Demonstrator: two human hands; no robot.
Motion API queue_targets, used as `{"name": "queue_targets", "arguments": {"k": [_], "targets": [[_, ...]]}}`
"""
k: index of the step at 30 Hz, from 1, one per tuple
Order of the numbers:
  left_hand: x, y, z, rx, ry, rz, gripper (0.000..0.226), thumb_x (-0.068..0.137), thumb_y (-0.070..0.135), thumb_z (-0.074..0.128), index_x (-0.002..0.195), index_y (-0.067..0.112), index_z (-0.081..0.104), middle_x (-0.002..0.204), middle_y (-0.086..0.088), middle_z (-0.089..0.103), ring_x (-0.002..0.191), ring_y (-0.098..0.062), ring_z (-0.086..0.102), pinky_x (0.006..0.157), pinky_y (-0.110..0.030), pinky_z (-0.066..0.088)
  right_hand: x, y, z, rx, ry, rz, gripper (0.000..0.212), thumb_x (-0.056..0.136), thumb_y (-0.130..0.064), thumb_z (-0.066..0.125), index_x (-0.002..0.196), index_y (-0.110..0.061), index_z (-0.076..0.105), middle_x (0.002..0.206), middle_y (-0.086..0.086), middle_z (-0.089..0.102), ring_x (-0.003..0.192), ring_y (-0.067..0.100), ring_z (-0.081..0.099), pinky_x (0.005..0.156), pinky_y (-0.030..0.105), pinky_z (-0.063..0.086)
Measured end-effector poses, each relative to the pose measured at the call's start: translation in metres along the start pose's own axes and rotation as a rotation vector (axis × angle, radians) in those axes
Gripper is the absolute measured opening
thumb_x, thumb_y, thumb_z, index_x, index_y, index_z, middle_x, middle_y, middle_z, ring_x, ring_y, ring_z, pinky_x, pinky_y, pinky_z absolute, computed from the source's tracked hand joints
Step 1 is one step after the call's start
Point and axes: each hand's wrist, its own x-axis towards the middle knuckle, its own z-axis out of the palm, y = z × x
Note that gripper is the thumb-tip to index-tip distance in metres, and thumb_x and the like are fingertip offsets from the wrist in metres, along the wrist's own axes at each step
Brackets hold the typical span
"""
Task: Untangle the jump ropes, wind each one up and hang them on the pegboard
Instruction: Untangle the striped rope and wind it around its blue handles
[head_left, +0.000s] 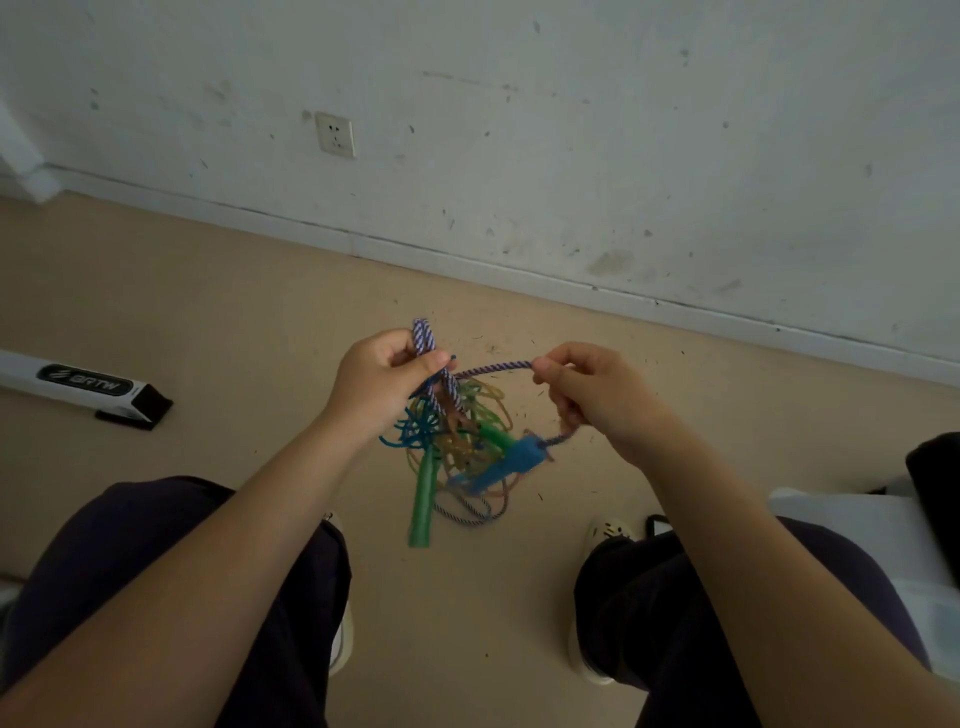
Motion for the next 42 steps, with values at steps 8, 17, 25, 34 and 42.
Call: {"name": "queue_targets", "arguments": {"k": [8,17,25,34,42], "targets": [[-0.006,0.012,-0.001,-0.136,-0.079,-0.087,0.013,0.096,0.015,0.063,0.097,0.006,0.073,0.086,-0.009,0.077,0.077,-0.016,0.073,0.068,-0.027,0.058,0.0,-0.002,-0.014,-0.099,0.033,-0.039,0.016,0.093,-0.03,0.065,0.091,-0.016,0.071,0.068,0.0,0.06,0.058,0.012,0.054,0.061,0.027,0.05],[-0.01,0.013,0.003,0.213,-0.261,-0.003,0.019,0.1,0.024,0.058,0.091,0.017,0.073,0.075,-0.005,0.065,0.06,-0.008,0.059,0.062,-0.018,0.048,0.006,0.001,-0.001,-0.475,0.076,-0.098,0.009,0.093,-0.025,0.064,0.093,-0.018,0.069,0.073,-0.01,0.055,0.068,0.006,0.052,0.059,0.018,0.04],[-0.014,0.018,0.004,0.089,-0.372,-0.021,0.013,0.094,0.024,0.065,0.091,0.019,0.076,0.07,0.008,0.066,0.057,-0.006,0.056,0.06,-0.021,0.047,0.0,-0.003,0.009,-0.069,-0.157,-0.212,0.03,0.084,-0.039,0.072,0.111,-0.027,0.064,0.109,-0.007,0.069,0.104,0.007,0.065,0.095,0.028,0.051],[-0.009,0.014,0.002,0.271,-0.513,-0.043,0.009,0.089,0.021,0.073,0.091,0.012,0.075,0.074,0.002,0.074,0.066,-0.003,0.065,0.06,-0.014,0.047,0.002,-0.003,0.018,-0.11,-0.085,-0.266,0.01,0.092,-0.024,0.068,0.083,-0.021,0.066,0.056,-0.015,0.048,0.053,0.0,0.042,0.055,0.022,0.035],[-0.001,0.009,-0.01,0.462,-0.521,-0.044,0.012,0.09,0.026,0.071,0.085,0.017,0.077,0.083,0.004,0.077,0.079,-0.009,0.07,0.076,-0.025,0.05,0.002,-0.004,0.001,0.051,0.129,-0.251,0.012,0.097,-0.018,0.059,0.086,-0.018,0.061,0.068,0.003,0.052,0.065,0.018,0.053,0.065,0.031,0.048]]}}
